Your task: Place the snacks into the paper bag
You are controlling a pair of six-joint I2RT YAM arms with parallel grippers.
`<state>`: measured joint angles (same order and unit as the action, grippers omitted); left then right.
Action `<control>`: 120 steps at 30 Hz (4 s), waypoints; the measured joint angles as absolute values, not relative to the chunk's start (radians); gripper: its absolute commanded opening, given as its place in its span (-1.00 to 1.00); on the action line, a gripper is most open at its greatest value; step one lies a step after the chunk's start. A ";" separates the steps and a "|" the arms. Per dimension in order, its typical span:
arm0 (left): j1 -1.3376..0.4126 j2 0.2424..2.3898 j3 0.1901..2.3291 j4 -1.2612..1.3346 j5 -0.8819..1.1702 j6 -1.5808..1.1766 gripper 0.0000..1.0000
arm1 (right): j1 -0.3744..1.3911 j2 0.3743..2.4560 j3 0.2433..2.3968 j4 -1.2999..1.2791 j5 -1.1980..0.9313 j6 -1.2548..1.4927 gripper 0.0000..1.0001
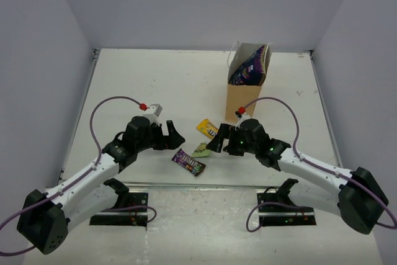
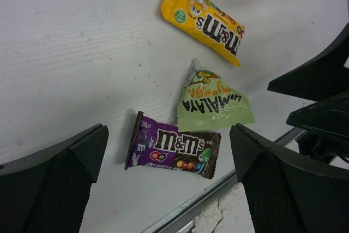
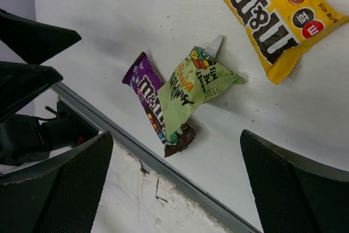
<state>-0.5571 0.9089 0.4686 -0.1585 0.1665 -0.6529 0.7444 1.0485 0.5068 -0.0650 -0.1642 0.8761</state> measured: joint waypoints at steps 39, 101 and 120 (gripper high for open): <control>-0.557 0.764 0.447 -0.228 0.122 -0.665 1.00 | 0.825 1.251 0.578 0.129 -0.120 0.962 -1.00; -0.627 0.956 0.484 0.004 -0.050 -0.474 1.00 | 0.561 1.065 1.228 -0.289 0.372 0.425 0.98; -0.651 1.052 0.418 -0.080 0.035 -0.593 0.76 | 0.561 0.753 0.895 -0.353 0.334 0.443 0.98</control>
